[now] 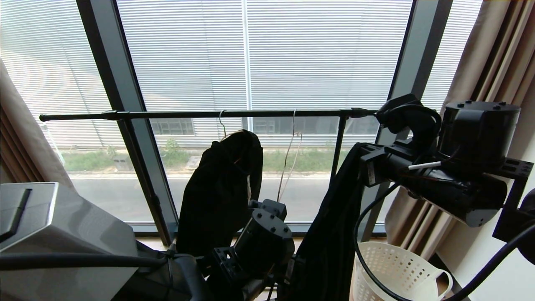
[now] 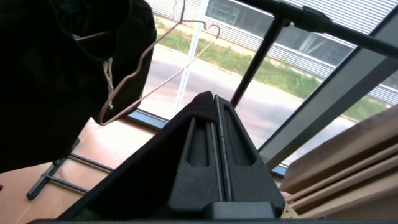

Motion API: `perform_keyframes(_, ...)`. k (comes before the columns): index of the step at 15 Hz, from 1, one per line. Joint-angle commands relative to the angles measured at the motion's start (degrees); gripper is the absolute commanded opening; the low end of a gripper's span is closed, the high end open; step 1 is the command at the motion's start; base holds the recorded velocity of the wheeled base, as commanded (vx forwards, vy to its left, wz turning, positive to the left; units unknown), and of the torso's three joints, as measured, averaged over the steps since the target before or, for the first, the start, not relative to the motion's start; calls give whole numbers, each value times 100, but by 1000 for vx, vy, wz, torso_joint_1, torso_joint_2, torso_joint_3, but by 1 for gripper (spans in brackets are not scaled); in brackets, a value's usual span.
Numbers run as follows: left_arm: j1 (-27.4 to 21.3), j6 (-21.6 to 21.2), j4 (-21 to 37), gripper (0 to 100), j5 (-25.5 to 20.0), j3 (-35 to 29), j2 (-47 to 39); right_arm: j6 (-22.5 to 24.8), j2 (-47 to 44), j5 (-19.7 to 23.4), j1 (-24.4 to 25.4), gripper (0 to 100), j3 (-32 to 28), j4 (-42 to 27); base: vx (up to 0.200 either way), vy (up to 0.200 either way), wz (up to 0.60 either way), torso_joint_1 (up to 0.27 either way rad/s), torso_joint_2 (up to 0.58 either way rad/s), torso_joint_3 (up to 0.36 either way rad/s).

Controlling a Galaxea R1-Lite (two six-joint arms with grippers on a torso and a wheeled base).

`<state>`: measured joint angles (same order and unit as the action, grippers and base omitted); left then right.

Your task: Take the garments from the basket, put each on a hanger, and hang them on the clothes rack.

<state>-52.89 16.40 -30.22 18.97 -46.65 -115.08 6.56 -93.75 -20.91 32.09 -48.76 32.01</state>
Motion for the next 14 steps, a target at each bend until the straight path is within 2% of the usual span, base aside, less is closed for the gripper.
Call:
perform_keyframes(1, -10, 4, -1, 100, 2, 34, 73, 3, -56, -1, -71, 0, -28, -2, 0, 0, 0, 0, 0, 0)
perform_keyframes(2, -10, 13, -1, 0, 2, 34, 73, 3, -65, -1, -115, 0, -46, -2, 0, 0, 0, 0, 0, 0)
perform_keyframes(7, 51, 4, 7, 0, 2, 174, 390, 38, -82, -19, -396, 0, -98, -11, 0, 0, 0, 0, 0, 0)
perform_keyframes(8, 165, 4, 7, 0, 2, 192, 504, 179, -91, -19, -458, 0, -81, -11, 0, 0, 0, 0, 0, 0)
perform_keyframes(12, 772, -154, 7, 0, -69, 139, 794, 1295, -21, -36, -493, 0, 464, -28, 0, 0, 0, 0, 0, 0)
perform_keyframes(14, 1159, -453, 7, 0, -227, 51, 785, 1392, 14, -54, -449, 0, 561, -107, 0, 0, 0, 0, 0, 0)
